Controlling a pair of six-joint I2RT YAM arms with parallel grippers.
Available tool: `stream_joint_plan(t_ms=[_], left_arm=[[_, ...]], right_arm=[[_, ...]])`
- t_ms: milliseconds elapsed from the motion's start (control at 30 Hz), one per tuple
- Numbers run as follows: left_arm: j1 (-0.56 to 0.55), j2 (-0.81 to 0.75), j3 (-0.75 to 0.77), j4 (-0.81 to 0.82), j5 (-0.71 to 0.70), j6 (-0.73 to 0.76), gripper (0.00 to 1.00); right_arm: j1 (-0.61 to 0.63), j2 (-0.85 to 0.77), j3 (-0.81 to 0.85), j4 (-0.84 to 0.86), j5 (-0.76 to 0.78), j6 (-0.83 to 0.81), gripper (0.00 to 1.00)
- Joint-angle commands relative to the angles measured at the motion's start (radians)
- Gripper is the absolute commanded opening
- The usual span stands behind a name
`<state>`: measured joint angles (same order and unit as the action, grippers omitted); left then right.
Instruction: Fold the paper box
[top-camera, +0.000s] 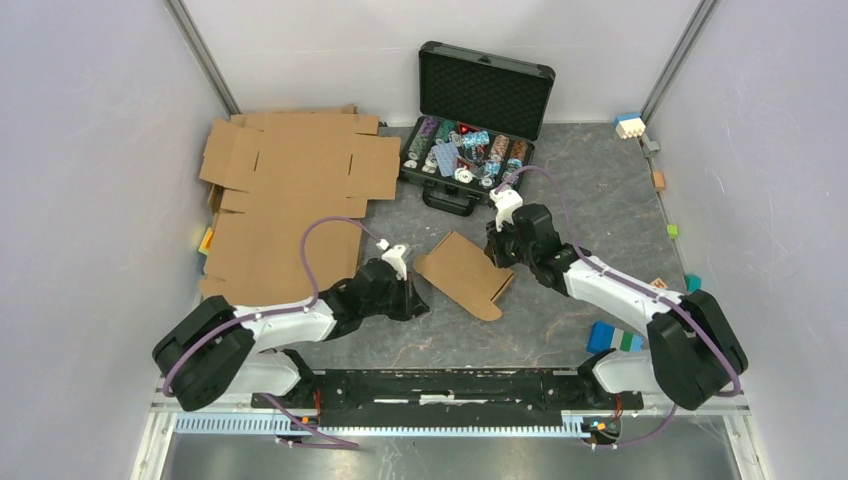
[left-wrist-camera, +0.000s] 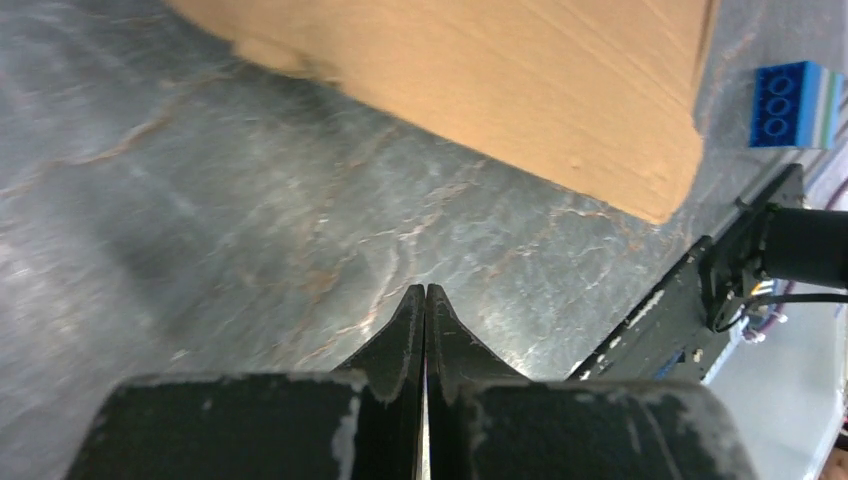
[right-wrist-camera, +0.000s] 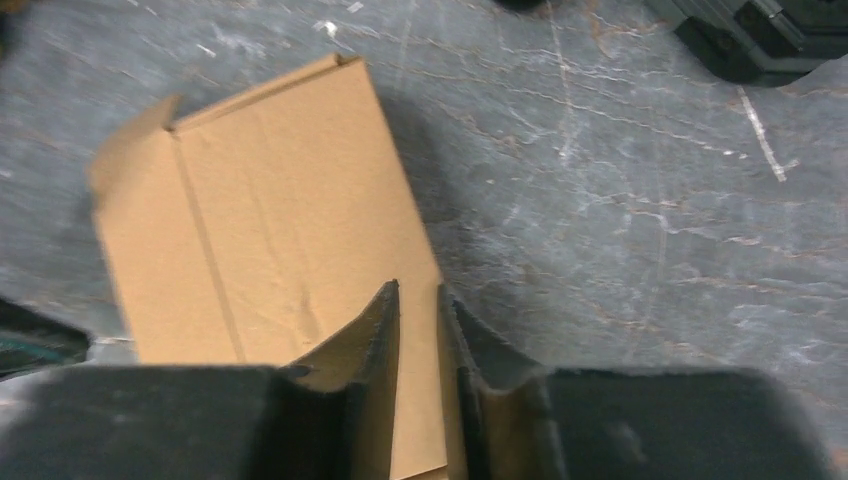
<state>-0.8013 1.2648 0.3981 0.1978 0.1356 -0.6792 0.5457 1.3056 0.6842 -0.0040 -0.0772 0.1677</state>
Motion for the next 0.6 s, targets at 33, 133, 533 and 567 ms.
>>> stream_joint_plan(t_ms=[33, 133, 533, 567], left_arm=[[-0.041, 0.067, -0.051, 0.294, -0.030, -0.139, 0.02], [-0.042, 0.115, -0.064, 0.373, -0.014, -0.162, 0.02], [-0.049, 0.272, -0.056, 0.555, -0.016, -0.184, 0.02], [-0.049, 0.292, -0.053, 0.585, -0.013, -0.186, 0.02]], right_arm=[[-0.015, 0.054, 0.043, 0.034, 0.017, -0.041, 0.58], [-0.040, 0.043, 0.007, 0.090, -0.081, -0.013, 0.62], [-0.153, 0.156, -0.032, 0.206, -0.332, 0.093, 0.51], [-0.156, 0.170, -0.033, 0.213, -0.341, 0.096, 0.50]])
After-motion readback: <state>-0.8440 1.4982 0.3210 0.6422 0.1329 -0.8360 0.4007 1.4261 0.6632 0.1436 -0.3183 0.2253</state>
